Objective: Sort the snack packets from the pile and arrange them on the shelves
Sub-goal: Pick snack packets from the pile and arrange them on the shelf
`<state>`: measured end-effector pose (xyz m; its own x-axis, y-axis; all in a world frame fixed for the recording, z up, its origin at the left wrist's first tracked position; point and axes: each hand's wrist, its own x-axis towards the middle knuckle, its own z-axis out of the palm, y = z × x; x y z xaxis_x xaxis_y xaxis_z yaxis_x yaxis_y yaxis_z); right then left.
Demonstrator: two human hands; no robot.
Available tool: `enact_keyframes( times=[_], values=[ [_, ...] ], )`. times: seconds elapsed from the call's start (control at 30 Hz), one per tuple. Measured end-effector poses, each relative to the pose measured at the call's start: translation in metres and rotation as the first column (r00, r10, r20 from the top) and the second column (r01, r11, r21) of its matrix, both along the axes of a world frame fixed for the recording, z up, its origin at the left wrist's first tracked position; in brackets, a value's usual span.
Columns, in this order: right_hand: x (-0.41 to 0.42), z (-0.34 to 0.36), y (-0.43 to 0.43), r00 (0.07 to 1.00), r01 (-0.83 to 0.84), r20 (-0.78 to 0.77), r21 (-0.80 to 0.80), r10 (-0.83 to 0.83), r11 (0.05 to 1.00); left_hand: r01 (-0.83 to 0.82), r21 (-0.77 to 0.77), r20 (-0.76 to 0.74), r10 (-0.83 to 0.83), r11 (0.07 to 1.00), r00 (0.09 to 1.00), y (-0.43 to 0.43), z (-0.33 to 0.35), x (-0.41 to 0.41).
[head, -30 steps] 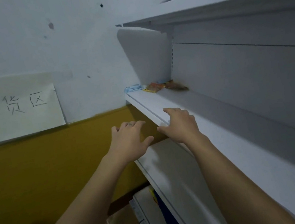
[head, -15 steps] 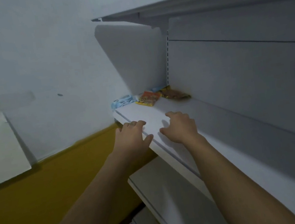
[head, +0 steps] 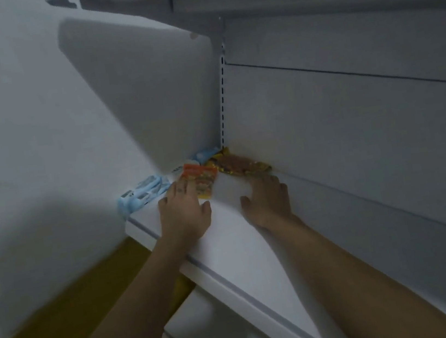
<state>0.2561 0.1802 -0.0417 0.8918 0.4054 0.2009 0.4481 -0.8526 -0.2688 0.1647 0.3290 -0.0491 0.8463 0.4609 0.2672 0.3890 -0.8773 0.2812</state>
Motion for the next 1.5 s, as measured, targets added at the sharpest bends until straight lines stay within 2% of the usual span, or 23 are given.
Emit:
enact_keyframes(
  times=[0.1, 0.23, 0.37, 0.53, 0.63, 0.7, 1.0, 1.07, 1.17, 1.2, 1.3, 1.37, 1.43, 1.5],
  values=[
    [0.025, -0.01, 0.021, 0.994, 0.023, 0.102, 0.022, -0.025, 1.0, 0.031, -0.004, -0.016, -0.031, 1.0, 0.999, 0.01, -0.012, 0.018],
    [0.045, -0.02, 0.039, 0.992, -0.007, 0.123, -0.005, 0.007, 1.0, 0.07, 0.053, -0.018, -0.07, 0.996, 0.997, 0.014, -0.022, 0.025],
    [0.049, -0.026, 0.037, 0.999, -0.009, 0.038, -0.018, 0.01, 1.0, 0.077, 0.063, -0.025, -0.076, 0.995, 0.997, 0.018, -0.026, 0.027],
    [0.047, -0.027, 0.034, 0.998, 0.035, 0.057, -0.073, -0.031, 0.997, 0.102, 0.071, 0.013, -0.104, 0.992, 0.995, 0.018, -0.023, 0.025],
    [0.04, -0.023, 0.027, 0.998, 0.052, 0.029, -0.126, -0.049, 0.991, 0.118, 0.04, 0.03, -0.119, 0.992, 0.992, 0.018, -0.02, 0.024],
    [0.032, -0.017, 0.018, 0.999, 0.045, -0.023, -0.132, -0.049, 0.99, 0.101, -0.003, -0.02, -0.101, 0.995, 0.995, 0.018, -0.017, 0.024],
    [-0.016, 0.009, -0.091, 0.986, -0.048, -0.166, -0.113, 0.029, 0.992, 0.042, -0.06, -0.09, -0.048, 0.997, 0.995, 0.013, -0.005, 0.017],
    [-0.016, 0.018, -0.113, 0.982, -0.009, -0.188, -0.152, -0.02, 0.988, 0.073, -0.084, -0.112, -0.083, 0.994, 0.99, 0.006, -0.002, 0.016],
    [-0.017, 0.023, -0.138, 0.971, 0.132, -0.166, -0.213, -0.169, 0.968, 0.208, -0.133, -0.11, -0.223, 0.969, 0.969, -0.019, 0.0, 0.015],
    [-0.019, 0.02, -0.144, 0.97, 0.186, -0.123, -0.191, -0.211, 0.964, 0.254, -0.151, -0.108, -0.272, 0.955, 0.956, -0.03, 0.001, 0.016],
    [-0.036, 0.011, -0.149, 0.946, 0.325, 0.002, 0.013, -0.325, 0.946, 0.324, -0.217, -0.089, -0.349, 0.921, 0.933, -0.063, 0.002, 0.021],
    [-0.045, 0.012, -0.145, 0.924, 0.378, 0.027, 0.091, -0.382, 0.921, 0.343, -0.206, -0.074, -0.364, 0.916, 0.928, -0.078, 0.002, 0.025],
    [-0.051, 0.014, -0.14, 0.92, 0.389, 0.015, 0.092, -0.392, 0.917, 0.366, -0.157, -0.054, -0.378, 0.917, 0.924, -0.085, -0.004, 0.028],
    [-0.056, 0.008, -0.134, 0.927, 0.373, -0.03, 0.011, -0.373, 0.928, 0.39, -0.173, 0.023, -0.392, 0.904, 0.919, -0.082, -0.009, 0.032]
  ],
)
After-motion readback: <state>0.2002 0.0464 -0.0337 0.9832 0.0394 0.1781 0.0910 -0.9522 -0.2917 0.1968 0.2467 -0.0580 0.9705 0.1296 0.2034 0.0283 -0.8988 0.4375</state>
